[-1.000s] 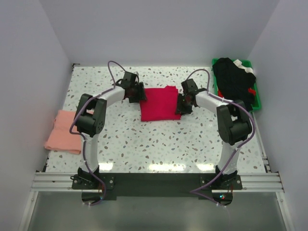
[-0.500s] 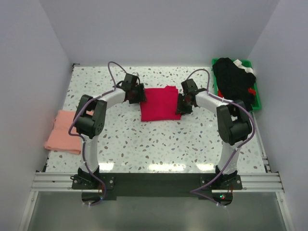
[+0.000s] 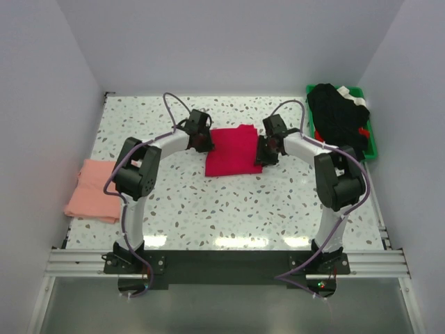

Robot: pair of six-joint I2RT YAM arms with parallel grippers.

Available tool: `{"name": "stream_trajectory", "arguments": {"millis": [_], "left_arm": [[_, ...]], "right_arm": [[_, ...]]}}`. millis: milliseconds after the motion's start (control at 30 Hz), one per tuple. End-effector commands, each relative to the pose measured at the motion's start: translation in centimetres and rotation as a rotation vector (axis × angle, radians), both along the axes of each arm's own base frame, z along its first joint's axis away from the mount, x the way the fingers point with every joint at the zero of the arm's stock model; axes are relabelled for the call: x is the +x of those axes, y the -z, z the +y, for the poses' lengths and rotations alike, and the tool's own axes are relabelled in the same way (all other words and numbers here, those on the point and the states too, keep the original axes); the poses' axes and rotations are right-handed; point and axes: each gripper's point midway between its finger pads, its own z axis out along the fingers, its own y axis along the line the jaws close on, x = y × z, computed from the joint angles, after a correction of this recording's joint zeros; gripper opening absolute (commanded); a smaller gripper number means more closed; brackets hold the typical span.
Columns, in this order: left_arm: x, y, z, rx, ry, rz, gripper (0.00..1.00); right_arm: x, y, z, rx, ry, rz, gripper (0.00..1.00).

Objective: Fold and stack the t-shirts
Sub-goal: Neatly place the folded tshirt to the corner

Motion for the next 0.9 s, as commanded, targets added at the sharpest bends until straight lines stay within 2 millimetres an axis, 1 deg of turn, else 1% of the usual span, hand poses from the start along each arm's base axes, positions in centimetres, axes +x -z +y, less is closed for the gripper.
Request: {"name": "stream_trajectory", "arguments": {"millis": [0, 33, 67, 100, 133, 167, 233, 267, 300, 333, 367, 400, 433, 467, 500, 533, 567, 633, 667, 733, 767, 800, 833, 867], "left_arm": [[-4.5, 3.3, 2.4, 0.083, -0.099, 0.191, 0.04], [-3.9, 1.8, 2.8, 0.071, -0.147, 0.162, 0.02], [-3.4, 1.0, 3.5, 0.056, -0.183, 0.157, 0.00], [-3.4, 0.5, 4.2, 0.049, -0.214, 0.168, 0.00], [-3.1, -0.6, 4.6, 0.016, -0.259, 0.169, 0.00], [-2.6, -1.1, 6.1, -0.002, -0.306, 0.178, 0.00], [-2.6, -2.3, 7.7, -0.021, -0.373, 0.205, 0.00], [-2.2, -2.6, 9.6, -0.022, -0.425, 0.215, 0.00], [-2.5, -2.9, 10.7, -0.010, -0.454, 0.235, 0.00], [-2.4, -3.9, 11.8, -0.001, -0.491, 0.221, 0.00], [-2.3, -4.4, 13.7, 0.009, -0.540, 0.217, 0.00], [-2.7, -4.7, 14.9, 0.026, -0.571, 0.226, 0.00], [-2.6, -5.7, 16.2, 0.038, -0.605, 0.201, 0.00], [-2.7, -6.1, 18.1, 0.044, -0.652, 0.201, 0.00], [-3.4, -6.4, 19.7, 0.079, -0.697, 0.212, 0.00], [-3.5, -7.3, 20.8, 0.081, -0.728, 0.203, 0.00], [-3.6, -7.8, 22.6, 0.085, -0.769, 0.199, 0.00], [-3.9, -9.0, 24.5, 0.087, -0.791, 0.183, 0.00], [-4.0, -9.3, 26.5, 0.084, -0.836, 0.183, 0.00], [-4.2, -10.3, 28.2, 0.081, -0.854, 0.175, 0.00], [-4.2, -10.8, 29.6, 0.080, -0.883, 0.169, 0.00], [-4.4, -11.5, 30.4, 0.086, -0.897, 0.168, 0.00], [-4.7, -11.9, 31.8, 0.104, -0.923, 0.163, 0.00], [-4.9, -12.4, 32.5, 0.114, -0.939, 0.161, 0.00]], "right_arm": [[0.3, -3.5, 0.2, 0.045, 0.027, -0.092, 0.39], [0.2, -3.8, 0.2, 0.053, 0.040, -0.098, 0.39], [0.2, -5.0, 0.1, 0.064, 0.049, -0.124, 0.39], [-0.2, -5.0, 0.0, 0.066, 0.054, -0.123, 0.39], [-0.5, -5.3, 0.2, 0.088, 0.050, -0.122, 0.39], [-1.0, -5.8, 0.3, 0.101, 0.048, -0.129, 0.39], [-1.5, -6.3, 0.5, 0.123, 0.042, -0.132, 0.39], [-1.9, -6.6, 0.6, 0.132, 0.037, -0.134, 0.39], [-2.3, -6.8, 0.5, 0.137, 0.037, -0.139, 0.39], [-2.5, -7.0, 0.5, 0.143, 0.034, -0.141, 0.39], [-2.9, -7.1, 0.7, 0.152, 0.024, -0.140, 0.39], [-3.2, -7.5, 0.8, 0.160, 0.021, -0.147, 0.39], [-3.4, -7.7, 0.9, 0.166, 0.014, -0.149, 0.39], [-3.6, -7.9, 1.1, 0.172, 0.007, -0.152, 0.39], [-3.9, -8.2, 1.1, 0.177, 0.004, -0.159, 0.39], [-4.0, -8.4, 1.1, 0.181, -0.001, -0.163, 0.39], [-4.3, -8.5, 1.3, 0.186, -0.008, -0.162, 0.39], [-4.4, -9.0, 1.4, 0.197, -0.010, -0.172, 0.39], [-4.6, -9.1, 1.6, 0.198, -0.018, -0.173, 0.39], [-4.8, -9.5, 1.9, 0.209, -0.029, -0.176, 0.39], [-4.8, -9.7, 2.0, 0.211, -0.032, -0.180, 0.39], [-4.9, -9.8, 2.2, 0.214, -0.036, -0.182, 0.39], [-5.0, -9.9, 2.3, 0.213, -0.040, -0.182, 0.39], [-5.0, -10.0, 2.3, 0.213, -0.043, -0.183, 0.39]]}}
